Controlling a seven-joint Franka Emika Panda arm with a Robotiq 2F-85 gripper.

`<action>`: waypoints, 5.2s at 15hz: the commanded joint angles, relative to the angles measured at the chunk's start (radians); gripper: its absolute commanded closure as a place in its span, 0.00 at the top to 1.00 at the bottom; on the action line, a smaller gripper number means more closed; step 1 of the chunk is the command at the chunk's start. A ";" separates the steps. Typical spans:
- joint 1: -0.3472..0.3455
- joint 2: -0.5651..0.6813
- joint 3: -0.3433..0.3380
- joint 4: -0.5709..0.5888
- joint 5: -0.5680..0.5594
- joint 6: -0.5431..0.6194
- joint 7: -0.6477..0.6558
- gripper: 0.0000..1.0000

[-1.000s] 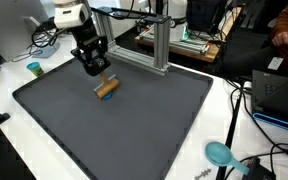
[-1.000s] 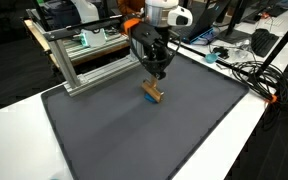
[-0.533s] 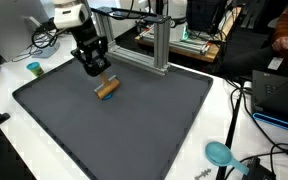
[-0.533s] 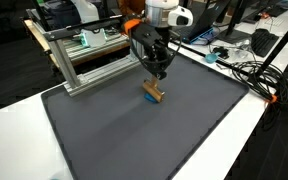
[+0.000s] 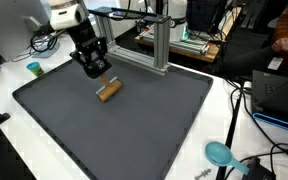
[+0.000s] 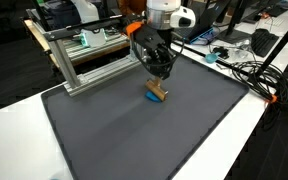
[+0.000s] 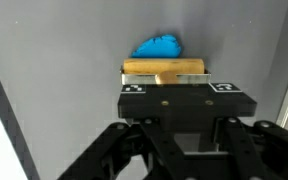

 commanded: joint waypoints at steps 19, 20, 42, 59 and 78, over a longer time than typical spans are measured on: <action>0.007 -0.203 -0.035 -0.088 0.103 0.013 0.016 0.23; 0.002 -0.194 -0.039 -0.088 0.112 0.021 0.024 0.23; -0.022 -0.025 -0.032 -0.097 0.095 0.201 0.140 0.23; -0.060 0.000 -0.066 -0.111 0.068 0.174 0.233 0.23; -0.096 -0.234 0.010 -0.253 0.267 0.085 -0.083 0.23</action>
